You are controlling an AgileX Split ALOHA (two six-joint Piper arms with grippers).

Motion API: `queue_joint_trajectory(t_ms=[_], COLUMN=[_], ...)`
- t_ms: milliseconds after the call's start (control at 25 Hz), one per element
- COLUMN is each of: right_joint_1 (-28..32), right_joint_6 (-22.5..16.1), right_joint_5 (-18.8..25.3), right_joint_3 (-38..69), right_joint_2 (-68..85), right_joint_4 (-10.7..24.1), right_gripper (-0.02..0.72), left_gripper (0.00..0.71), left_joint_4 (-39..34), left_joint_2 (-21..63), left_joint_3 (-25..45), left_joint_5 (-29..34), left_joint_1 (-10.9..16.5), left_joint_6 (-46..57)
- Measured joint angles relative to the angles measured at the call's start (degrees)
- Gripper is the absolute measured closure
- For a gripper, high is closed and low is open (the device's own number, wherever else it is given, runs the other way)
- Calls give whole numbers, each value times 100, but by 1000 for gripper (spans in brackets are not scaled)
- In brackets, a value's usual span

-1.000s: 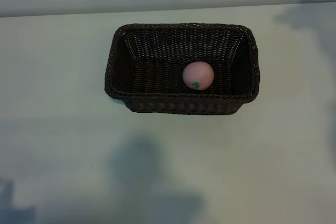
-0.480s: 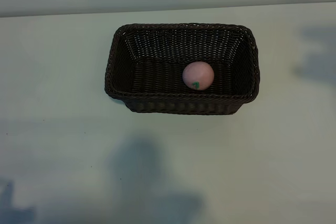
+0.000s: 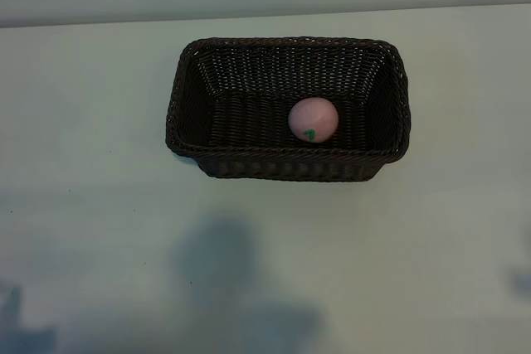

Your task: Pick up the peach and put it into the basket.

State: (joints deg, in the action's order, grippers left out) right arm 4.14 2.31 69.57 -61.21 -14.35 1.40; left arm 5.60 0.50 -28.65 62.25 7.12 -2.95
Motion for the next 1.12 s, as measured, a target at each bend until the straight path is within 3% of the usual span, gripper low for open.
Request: queue_joint_trajectory(t_ms=[440,1120], right_joint_1=[0,0], right_joint_6=[-4,22], right_joint_5=[0,-733], right_joint_3=[1383,3296], right_joint_2=[1485,1480], right_joint_4=[-26,-288], right_gripper=[108,108], left_gripper=[260,260], left_joint_4=[0,0], left_joint_2=[0,0], left_joint_3=[0,0], left_joint_5=[0,0], left_joint_1=[0,0], left_joint_6=[0,7])
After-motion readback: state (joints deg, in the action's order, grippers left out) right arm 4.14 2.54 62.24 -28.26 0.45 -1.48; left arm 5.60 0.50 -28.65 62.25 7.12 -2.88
